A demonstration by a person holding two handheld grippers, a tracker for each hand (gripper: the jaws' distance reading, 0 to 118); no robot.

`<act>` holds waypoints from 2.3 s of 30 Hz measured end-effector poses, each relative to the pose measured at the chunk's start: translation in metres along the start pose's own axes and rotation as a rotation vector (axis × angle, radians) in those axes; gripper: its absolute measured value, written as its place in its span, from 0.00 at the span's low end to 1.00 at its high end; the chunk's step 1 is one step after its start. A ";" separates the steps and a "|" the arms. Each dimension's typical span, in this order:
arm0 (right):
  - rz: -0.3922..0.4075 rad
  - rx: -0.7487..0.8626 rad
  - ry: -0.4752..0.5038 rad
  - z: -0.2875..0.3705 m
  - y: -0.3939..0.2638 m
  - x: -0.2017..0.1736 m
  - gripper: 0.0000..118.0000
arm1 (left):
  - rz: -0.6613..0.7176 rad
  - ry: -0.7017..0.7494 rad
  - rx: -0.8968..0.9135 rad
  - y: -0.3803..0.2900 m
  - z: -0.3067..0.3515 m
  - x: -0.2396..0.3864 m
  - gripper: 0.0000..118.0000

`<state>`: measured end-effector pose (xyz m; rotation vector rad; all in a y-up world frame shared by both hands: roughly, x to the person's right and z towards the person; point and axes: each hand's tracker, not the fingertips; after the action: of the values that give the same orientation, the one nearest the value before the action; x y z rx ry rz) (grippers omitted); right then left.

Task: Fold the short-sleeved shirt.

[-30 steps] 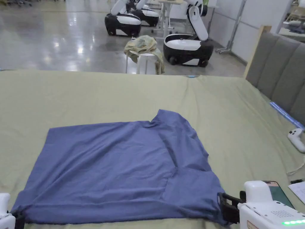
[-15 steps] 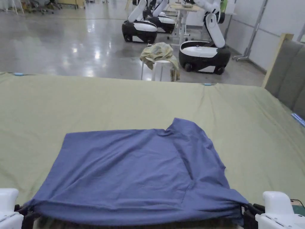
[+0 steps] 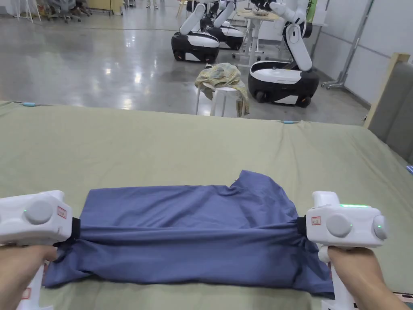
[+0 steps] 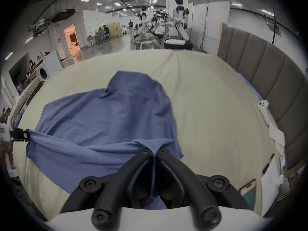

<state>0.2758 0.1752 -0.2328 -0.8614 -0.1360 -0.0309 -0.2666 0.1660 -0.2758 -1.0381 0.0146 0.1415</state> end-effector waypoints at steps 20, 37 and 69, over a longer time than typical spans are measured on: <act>0.055 0.692 0.146 0.187 -0.179 -0.053 0.08 | -0.273 0.068 0.714 -0.214 0.167 0.037 0.09; 0.057 0.496 0.165 0.169 -0.199 -0.043 0.07 | -0.377 0.122 0.201 -0.116 0.017 -0.018 0.74; 0.044 0.147 0.155 0.090 -0.076 0.046 0.05 | -0.318 -0.037 0.269 -0.082 0.096 0.000 0.07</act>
<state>0.3055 0.1956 -0.1117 -0.7124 0.0261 -0.0461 -0.2622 0.2075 -0.1565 -0.7570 -0.1606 -0.1283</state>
